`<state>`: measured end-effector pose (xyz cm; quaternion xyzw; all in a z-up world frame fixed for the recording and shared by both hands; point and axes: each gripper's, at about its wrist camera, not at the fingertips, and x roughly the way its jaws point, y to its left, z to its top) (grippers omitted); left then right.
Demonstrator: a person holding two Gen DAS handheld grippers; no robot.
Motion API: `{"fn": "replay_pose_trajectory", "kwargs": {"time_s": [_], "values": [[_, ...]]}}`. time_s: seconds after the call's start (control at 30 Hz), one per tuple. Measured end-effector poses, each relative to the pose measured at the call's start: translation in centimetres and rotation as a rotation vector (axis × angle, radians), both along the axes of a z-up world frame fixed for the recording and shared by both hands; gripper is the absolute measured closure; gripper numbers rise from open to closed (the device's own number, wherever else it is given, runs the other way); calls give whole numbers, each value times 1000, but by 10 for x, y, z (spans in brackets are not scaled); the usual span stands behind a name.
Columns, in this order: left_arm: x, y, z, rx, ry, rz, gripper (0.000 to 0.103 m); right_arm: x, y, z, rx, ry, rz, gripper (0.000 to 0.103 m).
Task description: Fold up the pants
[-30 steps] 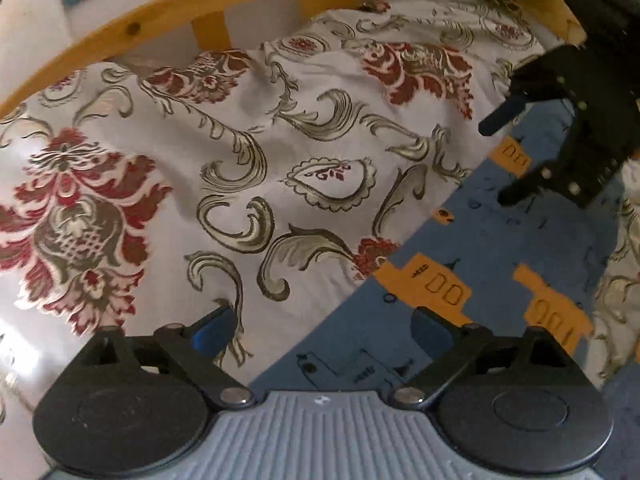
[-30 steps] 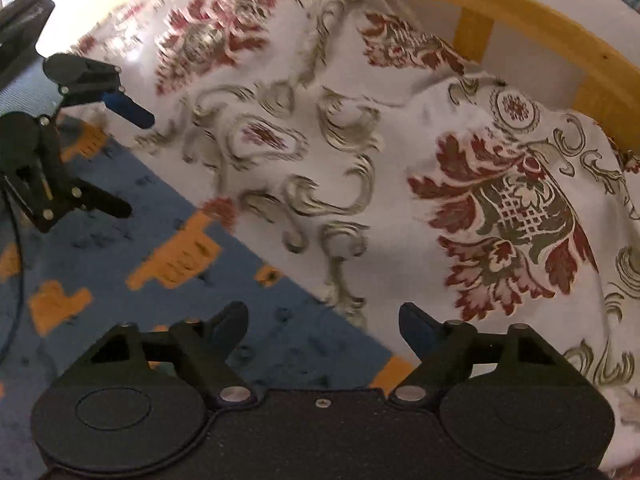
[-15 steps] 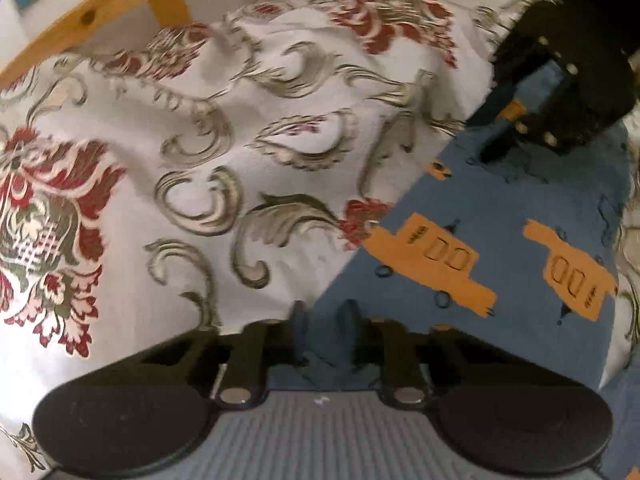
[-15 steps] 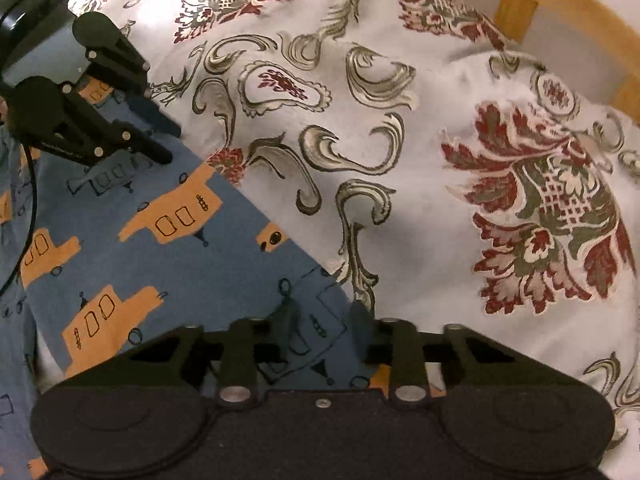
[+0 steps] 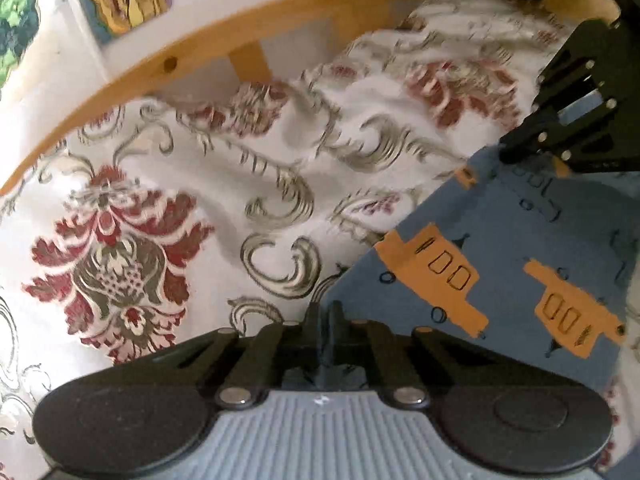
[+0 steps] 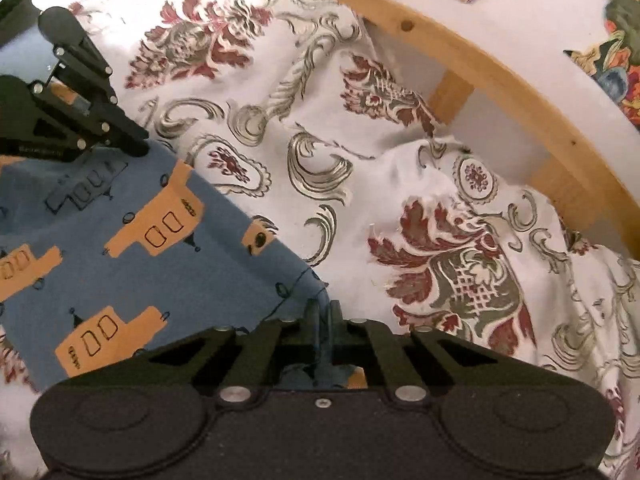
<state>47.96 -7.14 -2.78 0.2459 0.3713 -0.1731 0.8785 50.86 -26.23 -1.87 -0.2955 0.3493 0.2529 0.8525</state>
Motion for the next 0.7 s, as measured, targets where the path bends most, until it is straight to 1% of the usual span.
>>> {"fn": "replay_pose_trajectory", "kwargs": {"time_s": [0.03,0.07,0.1,0.13,0.17,0.2,0.23,0.27,0.3,0.33,0.37,0.4,0.43,0.47,0.5,0.53,0.63,0.7], "values": [[4,0,-7,10,15,6,98,4,3,-6,-12,10,-4,101],[6,-1,-13,19,31,11,94,7,5,-12,-22,20,-7,101],[8,0,-19,23,41,15,92,9,7,-18,-27,31,-12,99],[7,2,-22,23,44,14,88,11,8,-23,-27,43,-21,97],[6,6,-21,13,44,9,78,11,7,-26,-18,50,-28,94],[5,11,-18,6,44,5,69,11,4,-25,5,52,-31,89],[2,19,-12,-7,39,-1,49,9,2,-23,31,55,-30,78],[-2,28,-5,-21,28,-8,36,6,0,-20,53,51,-27,69],[-6,37,2,-32,7,-14,31,3,-3,-15,76,39,-16,52],[-10,49,10,-38,-23,-22,22,-2,-3,-11,94,29,0,33],[-14,63,19,-42,-53,-31,14,-6,-4,-6,126,20,30,27],[-16,75,26,-47,-70,-40,12,-11,-3,-2,156,18,60,22],[-19,90,34,-52,-78,-47,9,-15,-1,3,192,27,99,22],[-19,102,41,-56,-67,-47,9,-17,3,6,225,45,140,21],[-19,110,47,-64,-49,-45,9,-19,10,8,245,60,174,18],[-19,124,52,-83,-13,-44,8,-21,18,8,256,71,204,16],[-12,150,57,-140,78,-9,7,-20,48,3,255,108,280,16],[-7,162,54,-174,129,31,7,-17,68,-1,239,132,311,16]]}}
